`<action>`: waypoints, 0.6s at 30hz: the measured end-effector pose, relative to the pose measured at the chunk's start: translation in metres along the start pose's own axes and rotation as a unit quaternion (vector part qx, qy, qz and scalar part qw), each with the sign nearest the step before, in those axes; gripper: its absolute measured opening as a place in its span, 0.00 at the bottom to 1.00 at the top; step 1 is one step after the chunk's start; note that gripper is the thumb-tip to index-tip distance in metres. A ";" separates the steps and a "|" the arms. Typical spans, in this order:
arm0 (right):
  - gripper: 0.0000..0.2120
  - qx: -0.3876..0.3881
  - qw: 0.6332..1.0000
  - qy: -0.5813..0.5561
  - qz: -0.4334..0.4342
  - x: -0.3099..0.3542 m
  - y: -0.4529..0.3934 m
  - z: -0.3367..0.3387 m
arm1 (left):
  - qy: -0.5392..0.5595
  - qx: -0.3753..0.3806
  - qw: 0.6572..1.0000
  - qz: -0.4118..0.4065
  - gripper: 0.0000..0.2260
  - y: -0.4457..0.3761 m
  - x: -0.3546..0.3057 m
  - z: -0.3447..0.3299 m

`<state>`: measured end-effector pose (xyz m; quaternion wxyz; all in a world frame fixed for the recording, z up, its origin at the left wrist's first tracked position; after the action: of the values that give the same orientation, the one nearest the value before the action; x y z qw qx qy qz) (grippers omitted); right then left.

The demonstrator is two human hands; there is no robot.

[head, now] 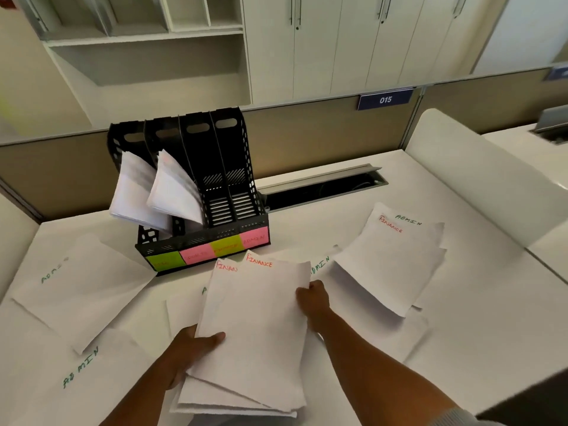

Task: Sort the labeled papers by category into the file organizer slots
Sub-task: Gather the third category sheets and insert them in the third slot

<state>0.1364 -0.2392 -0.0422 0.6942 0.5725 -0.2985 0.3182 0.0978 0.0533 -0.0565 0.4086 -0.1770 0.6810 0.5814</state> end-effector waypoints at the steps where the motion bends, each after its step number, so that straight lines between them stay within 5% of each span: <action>1: 0.17 0.001 1.000 -0.001 0.002 0.001 0.000 0.002 | 0.000 0.000 1.000 0.001 0.19 -0.003 0.000 -0.002; 5: 0.18 -0.081 0.986 0.119 0.087 0.020 0.006 0.020 | 0.003 0.020 1.000 0.021 0.17 -0.010 0.003 -0.008; 8: 0.15 -0.229 0.909 0.286 0.197 0.043 0.021 0.041 | -0.006 0.030 0.999 0.029 0.17 -0.012 0.003 -0.012; 14: 0.19 -0.267 0.863 0.426 -0.048 0.026 0.005 0.100 | -0.015 0.043 0.998 0.040 0.18 -0.016 0.005 -0.024; 18: 0.10 -0.270 0.850 0.448 -0.071 0.016 -0.003 0.122 | -0.001 0.052 0.998 0.036 0.24 -0.018 0.006 -0.030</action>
<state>0.1424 -0.3581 -0.0108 0.9005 0.1781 0.0124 0.3966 0.0963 0.0222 -0.0726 0.3967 -0.1299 0.7158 0.5598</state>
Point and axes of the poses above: each hand's wrist, its own y-axis away from the middle knuckle, its own z-axis out of the back of the hand, x = y × z, the point moved 7 cm from there along -y, towards the middle knuckle, and after that the axes turned 13 degrees about x, right-handed, at the moved point
